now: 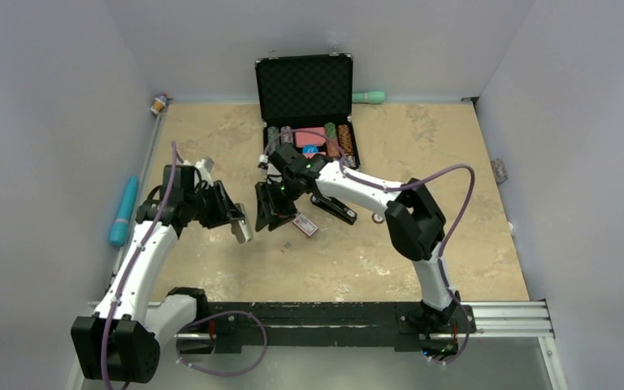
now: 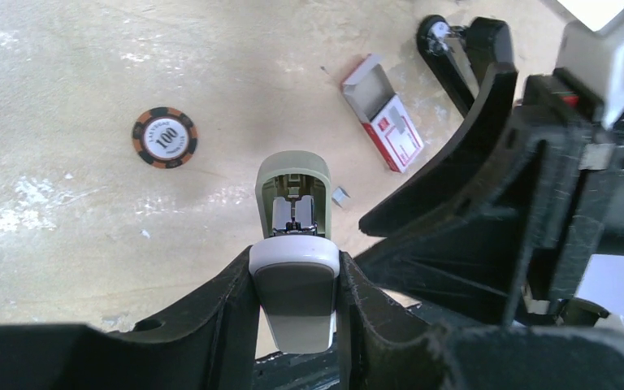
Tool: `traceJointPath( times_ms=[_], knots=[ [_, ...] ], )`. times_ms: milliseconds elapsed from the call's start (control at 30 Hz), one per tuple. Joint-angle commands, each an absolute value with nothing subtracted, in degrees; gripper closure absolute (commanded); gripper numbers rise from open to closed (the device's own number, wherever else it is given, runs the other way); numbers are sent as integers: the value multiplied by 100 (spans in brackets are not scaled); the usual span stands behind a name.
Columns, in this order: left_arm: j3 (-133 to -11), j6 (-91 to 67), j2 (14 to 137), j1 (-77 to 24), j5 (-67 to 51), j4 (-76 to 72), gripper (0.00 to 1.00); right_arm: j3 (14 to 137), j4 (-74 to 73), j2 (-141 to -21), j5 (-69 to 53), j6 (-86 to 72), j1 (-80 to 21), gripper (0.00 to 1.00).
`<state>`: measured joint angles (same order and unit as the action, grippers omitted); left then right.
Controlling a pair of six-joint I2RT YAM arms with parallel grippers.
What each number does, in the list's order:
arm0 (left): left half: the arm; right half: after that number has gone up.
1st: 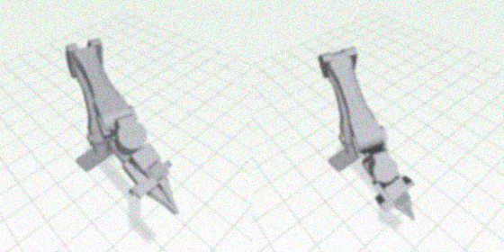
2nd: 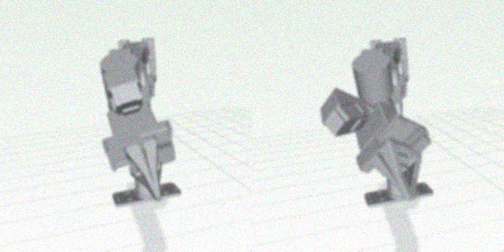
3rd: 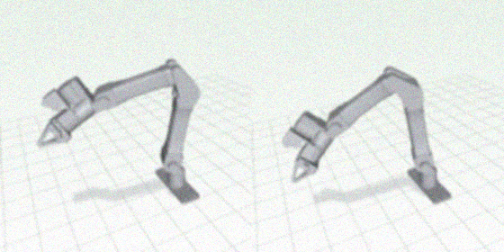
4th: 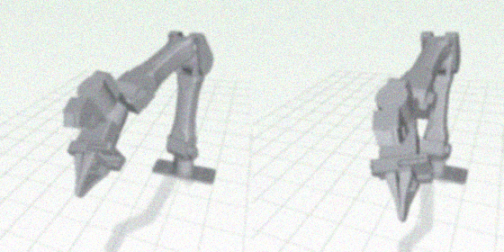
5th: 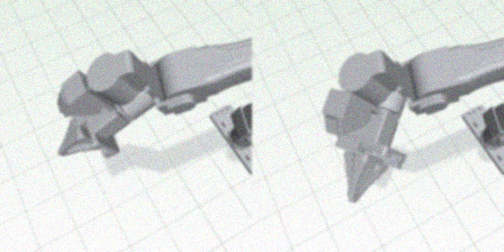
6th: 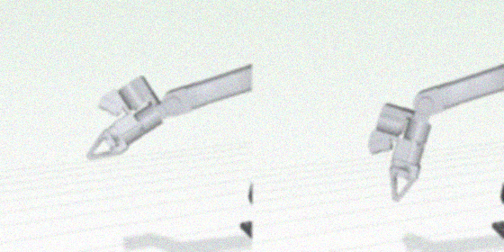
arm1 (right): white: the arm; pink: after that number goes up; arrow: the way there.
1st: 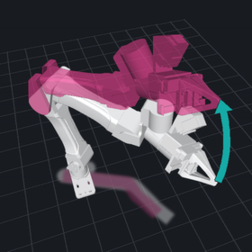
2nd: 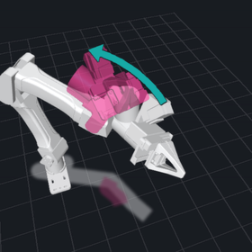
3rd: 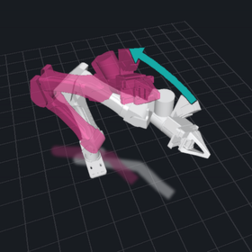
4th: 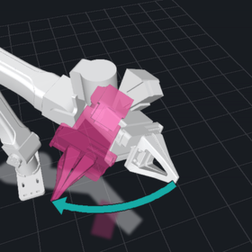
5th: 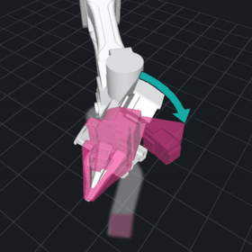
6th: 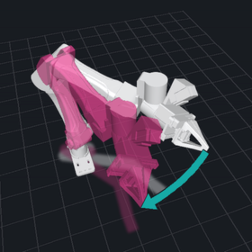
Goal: Unload the staples from the stapler
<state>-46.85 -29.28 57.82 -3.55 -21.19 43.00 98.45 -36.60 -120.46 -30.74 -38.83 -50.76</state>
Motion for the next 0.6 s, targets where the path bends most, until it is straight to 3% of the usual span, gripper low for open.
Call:
traceJointPath(
  times_ms=[0, 67, 233, 567],
  knots=[
    [-4817, -2900, 5475, -343, -2915, 3884, 100, 10098, -3700, -11378, -3097, -3551, -4931, 44],
    [-4751, -3009, 5381, -343, -3490, 3646, 100, 10011, -3512, -11163, -3286, -3446, -4853, 35],
    [-4721, -3481, 5051, -345, -4346, 2955, 100, 9581, -2901, -10466, -3743, -3379, -4631, 26],
    [-5163, -4315, 5020, -344, -4995, 1997, 100, 8980, -2070, -9581, -4499, -3558, -4323, 25]
  ],
)
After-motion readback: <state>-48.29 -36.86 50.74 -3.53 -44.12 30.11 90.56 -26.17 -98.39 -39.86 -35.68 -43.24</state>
